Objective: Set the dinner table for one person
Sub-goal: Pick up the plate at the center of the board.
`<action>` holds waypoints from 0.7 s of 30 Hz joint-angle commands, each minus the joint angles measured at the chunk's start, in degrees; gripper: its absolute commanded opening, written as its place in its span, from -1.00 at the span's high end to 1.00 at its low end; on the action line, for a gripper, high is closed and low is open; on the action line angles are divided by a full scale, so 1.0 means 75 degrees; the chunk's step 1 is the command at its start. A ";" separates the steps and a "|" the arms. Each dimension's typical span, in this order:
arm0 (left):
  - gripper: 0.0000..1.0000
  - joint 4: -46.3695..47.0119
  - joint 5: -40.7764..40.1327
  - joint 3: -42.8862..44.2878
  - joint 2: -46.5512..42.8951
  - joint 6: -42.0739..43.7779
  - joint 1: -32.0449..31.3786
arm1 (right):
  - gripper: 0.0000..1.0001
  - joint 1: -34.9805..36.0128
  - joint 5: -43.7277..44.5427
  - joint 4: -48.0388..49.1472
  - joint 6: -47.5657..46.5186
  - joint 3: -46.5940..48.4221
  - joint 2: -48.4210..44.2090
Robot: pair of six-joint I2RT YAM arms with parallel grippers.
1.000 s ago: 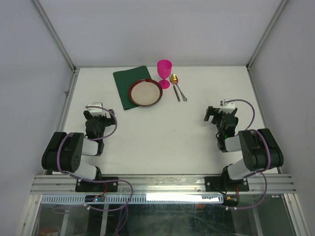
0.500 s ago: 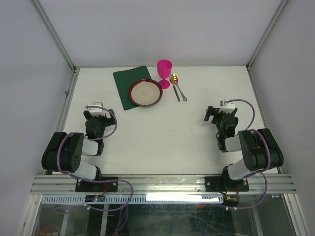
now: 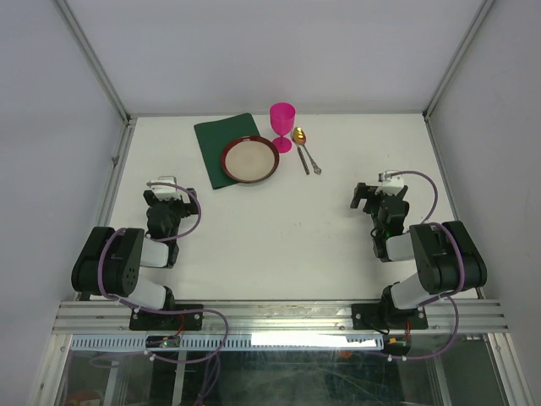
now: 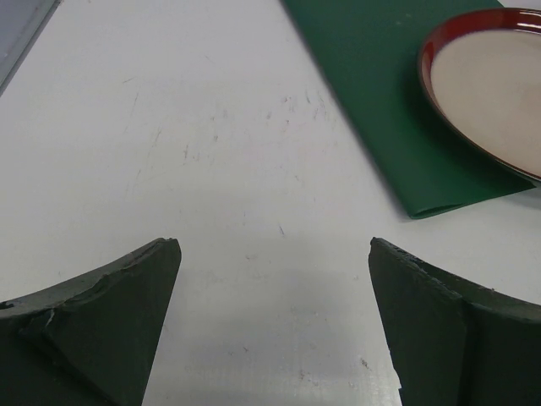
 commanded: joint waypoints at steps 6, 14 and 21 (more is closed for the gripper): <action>-0.98 0.0491 0.0046 0.0167 0.0015 -0.0198 0.0086 | -0.99 -0.0059 0.0042 0.0542 0.0032 -0.0012 0.0017; -0.98 0.0552 0.0029 0.0120 -0.0006 -0.0195 0.0085 | -0.99 -0.0061 0.0042 0.0525 0.0038 -0.0009 0.0004; -0.98 -0.1123 -0.0137 0.0779 -0.0731 -0.0233 0.0091 | -0.99 -0.0060 0.0045 0.0582 0.0014 -0.0035 0.0004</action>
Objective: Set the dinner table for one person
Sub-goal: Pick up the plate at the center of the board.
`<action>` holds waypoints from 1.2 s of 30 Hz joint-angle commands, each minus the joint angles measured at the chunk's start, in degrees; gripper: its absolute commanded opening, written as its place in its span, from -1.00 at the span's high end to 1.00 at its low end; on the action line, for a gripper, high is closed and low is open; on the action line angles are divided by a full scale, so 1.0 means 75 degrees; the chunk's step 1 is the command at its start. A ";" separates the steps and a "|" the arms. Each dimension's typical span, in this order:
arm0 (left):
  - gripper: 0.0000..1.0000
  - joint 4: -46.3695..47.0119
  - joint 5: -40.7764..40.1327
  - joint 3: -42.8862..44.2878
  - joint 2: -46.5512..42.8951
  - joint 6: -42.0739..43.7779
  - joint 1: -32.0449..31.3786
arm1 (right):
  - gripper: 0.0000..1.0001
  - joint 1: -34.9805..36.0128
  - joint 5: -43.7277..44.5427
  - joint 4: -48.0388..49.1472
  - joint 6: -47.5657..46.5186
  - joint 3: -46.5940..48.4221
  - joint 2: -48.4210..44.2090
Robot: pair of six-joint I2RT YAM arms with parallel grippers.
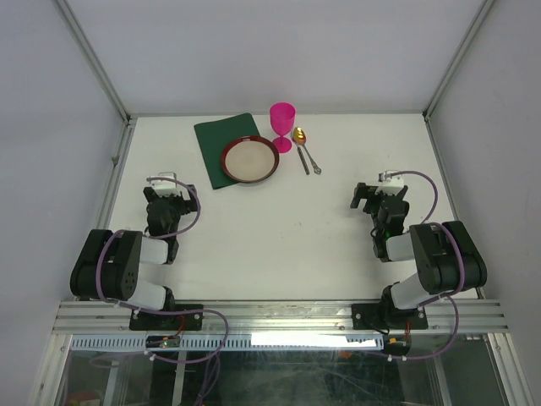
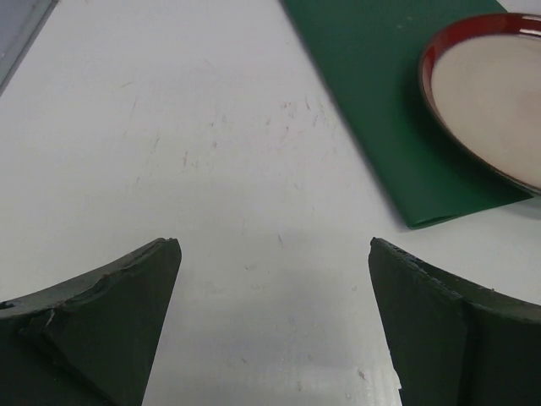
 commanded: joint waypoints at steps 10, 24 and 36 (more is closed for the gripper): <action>-0.98 -0.3101 0.0873 0.1984 -0.1632 -0.0585 0.0084 | -0.99 0.0014 0.0618 -0.3958 0.0201 0.2128 -0.1190; -0.98 -0.4141 0.2557 0.3509 -0.1123 -0.1274 0.0084 | -0.98 0.0088 0.0499 -0.7354 0.0440 0.4439 -0.1482; -0.98 -0.4248 0.3041 0.4495 -0.0485 -0.1933 0.0290 | -0.99 0.0082 -0.1347 -0.8089 0.2063 0.5438 -0.0917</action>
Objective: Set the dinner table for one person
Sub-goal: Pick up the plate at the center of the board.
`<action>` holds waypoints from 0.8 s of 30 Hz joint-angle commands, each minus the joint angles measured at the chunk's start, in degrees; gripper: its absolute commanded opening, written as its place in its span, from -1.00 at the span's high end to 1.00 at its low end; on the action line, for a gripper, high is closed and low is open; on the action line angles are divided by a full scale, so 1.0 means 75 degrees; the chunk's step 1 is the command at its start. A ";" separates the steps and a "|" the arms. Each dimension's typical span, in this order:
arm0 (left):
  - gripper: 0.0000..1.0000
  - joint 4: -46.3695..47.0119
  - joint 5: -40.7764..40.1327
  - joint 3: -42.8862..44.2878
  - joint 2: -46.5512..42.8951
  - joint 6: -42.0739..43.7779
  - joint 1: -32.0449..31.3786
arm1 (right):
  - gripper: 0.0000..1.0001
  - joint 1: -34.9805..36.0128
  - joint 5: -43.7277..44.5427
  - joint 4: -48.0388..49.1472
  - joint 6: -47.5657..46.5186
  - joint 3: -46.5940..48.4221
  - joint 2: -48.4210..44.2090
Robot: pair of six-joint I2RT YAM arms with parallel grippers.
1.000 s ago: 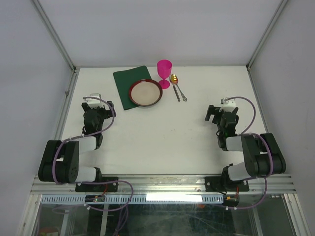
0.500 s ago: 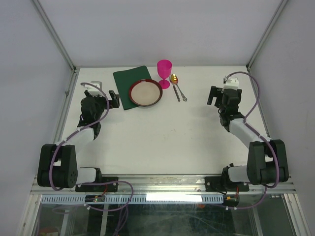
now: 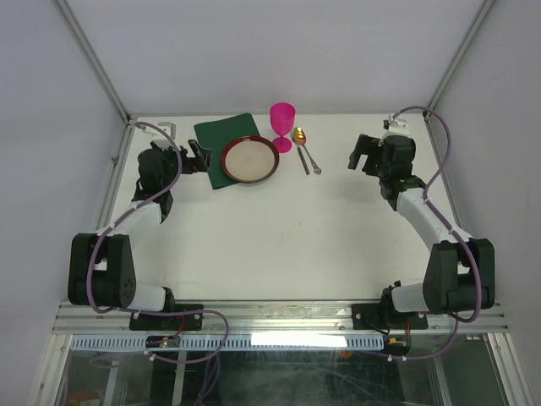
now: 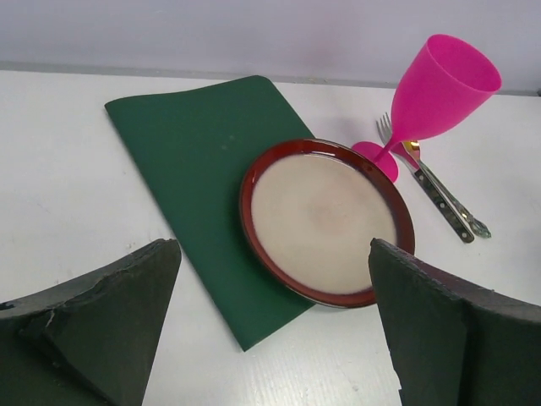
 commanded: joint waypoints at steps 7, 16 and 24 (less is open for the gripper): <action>-0.98 0.0002 0.0645 0.1147 0.1083 -0.0676 0.0596 | -0.99 0.0092 -0.2088 0.0487 0.1793 0.0742 0.0951; -0.98 0.1226 0.1955 0.1361 0.2539 -0.2090 0.1208 | -0.91 0.0653 -0.3018 0.0646 0.2466 0.1845 0.2675; -0.98 0.1532 0.2785 0.1937 0.3446 -0.2654 0.1258 | -0.87 0.1546 -0.3276 0.0507 0.2610 0.2979 0.3804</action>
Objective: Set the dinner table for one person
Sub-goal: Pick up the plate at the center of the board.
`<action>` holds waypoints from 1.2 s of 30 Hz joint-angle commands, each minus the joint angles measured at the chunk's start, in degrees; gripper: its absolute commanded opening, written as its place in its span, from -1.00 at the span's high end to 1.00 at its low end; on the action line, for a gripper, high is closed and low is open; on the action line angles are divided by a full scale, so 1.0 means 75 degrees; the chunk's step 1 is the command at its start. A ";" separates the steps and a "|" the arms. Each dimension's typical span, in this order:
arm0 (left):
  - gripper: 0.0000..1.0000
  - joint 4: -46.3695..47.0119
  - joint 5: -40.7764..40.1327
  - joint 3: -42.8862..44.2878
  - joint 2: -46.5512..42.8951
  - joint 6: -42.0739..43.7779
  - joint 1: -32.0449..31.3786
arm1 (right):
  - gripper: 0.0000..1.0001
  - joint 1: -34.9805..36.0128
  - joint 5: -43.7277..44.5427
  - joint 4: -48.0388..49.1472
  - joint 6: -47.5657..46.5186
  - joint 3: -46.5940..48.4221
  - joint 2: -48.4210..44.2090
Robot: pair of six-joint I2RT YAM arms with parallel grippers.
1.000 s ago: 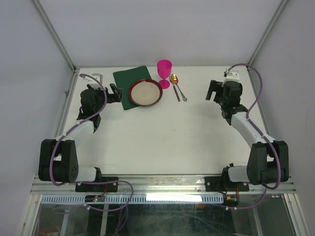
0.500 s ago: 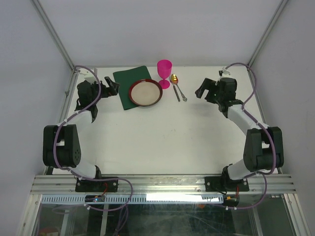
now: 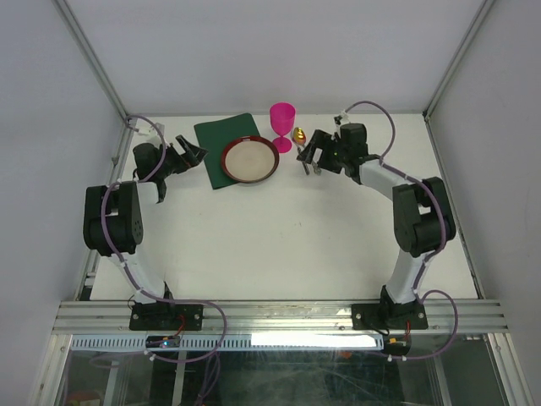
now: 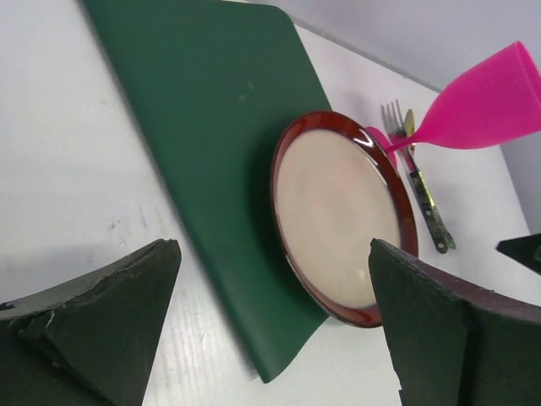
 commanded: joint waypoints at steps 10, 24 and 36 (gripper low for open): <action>-0.98 0.2323 0.1685 0.0819 0.0867 -0.1745 0.0011 | -0.86 0.1082 -0.0463 -0.0024 0.0209 0.1981 0.1116; -0.98 0.4754 0.2537 -0.0226 0.0061 -0.3315 0.0302 | -0.85 0.1312 -0.0596 -0.0404 0.0000 0.2314 0.1226; -0.98 0.7929 0.3217 -0.0806 -0.0142 -0.6484 0.0947 | -0.85 0.1858 -0.0239 -0.0255 -0.0081 0.2235 0.0932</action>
